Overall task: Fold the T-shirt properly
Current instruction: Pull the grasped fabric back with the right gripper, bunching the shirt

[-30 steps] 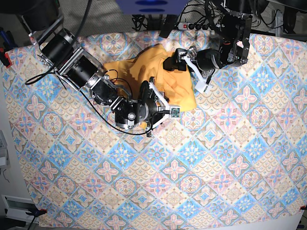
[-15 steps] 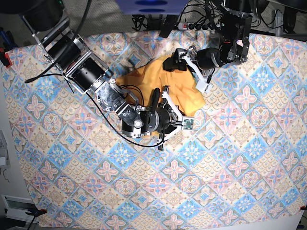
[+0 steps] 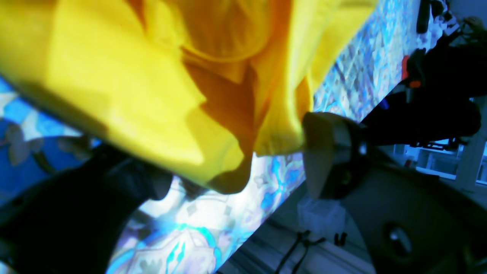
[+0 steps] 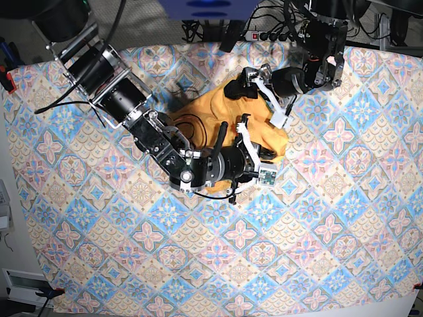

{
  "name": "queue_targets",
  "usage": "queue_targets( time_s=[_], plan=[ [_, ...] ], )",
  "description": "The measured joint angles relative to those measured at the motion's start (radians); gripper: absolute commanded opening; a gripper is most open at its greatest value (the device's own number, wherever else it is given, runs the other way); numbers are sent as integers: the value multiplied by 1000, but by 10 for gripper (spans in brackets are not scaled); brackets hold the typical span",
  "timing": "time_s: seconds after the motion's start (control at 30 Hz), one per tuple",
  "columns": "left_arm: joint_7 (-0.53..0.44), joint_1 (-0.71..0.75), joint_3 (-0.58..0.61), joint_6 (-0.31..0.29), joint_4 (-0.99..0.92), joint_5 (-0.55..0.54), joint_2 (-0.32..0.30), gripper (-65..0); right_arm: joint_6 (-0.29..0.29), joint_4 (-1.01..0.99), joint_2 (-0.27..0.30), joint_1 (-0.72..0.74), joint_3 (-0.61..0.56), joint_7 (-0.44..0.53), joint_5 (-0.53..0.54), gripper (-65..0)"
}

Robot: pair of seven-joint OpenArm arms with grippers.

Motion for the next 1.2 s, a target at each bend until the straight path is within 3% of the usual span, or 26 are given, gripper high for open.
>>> queue_targets(
  time_s=[0.27, 0.47, 0.63, 0.73, 0.97, 1.13, 1.2],
  plan=[
    [0, 0, 0, 0, 0, 0, 0, -157, -2, -125, -104, 2, -7, 53, 8, -578],
    [0, 0, 0, 0, 0, 0, 0, -157, -3, -294, -119, -24, -8, 146, -122, -403],
    [0, 1, 0, 0, 1, 0, 0, -157, -7, -227, -98, -55, 1, 141, -151, -290],
    [-2, 2, 0, 0, 1, -1, 1, -157, 0, -140, -68, -60, 19, 140, -143, -285],
    [5, 34, 3, 26, 82, 45, 3, -157, -4, -4, -61, -124, 254, 71, -145, -286],
    [19, 72, -2, 25, 179, 50, -26, -157, -3, 4, 13, -148, 287, 50, -153, -290],
    [12, 74, -3, 24, 209, 48, -26, -157, -3, 17, 43, -150, 282, 58, -151, -342]
  ],
)
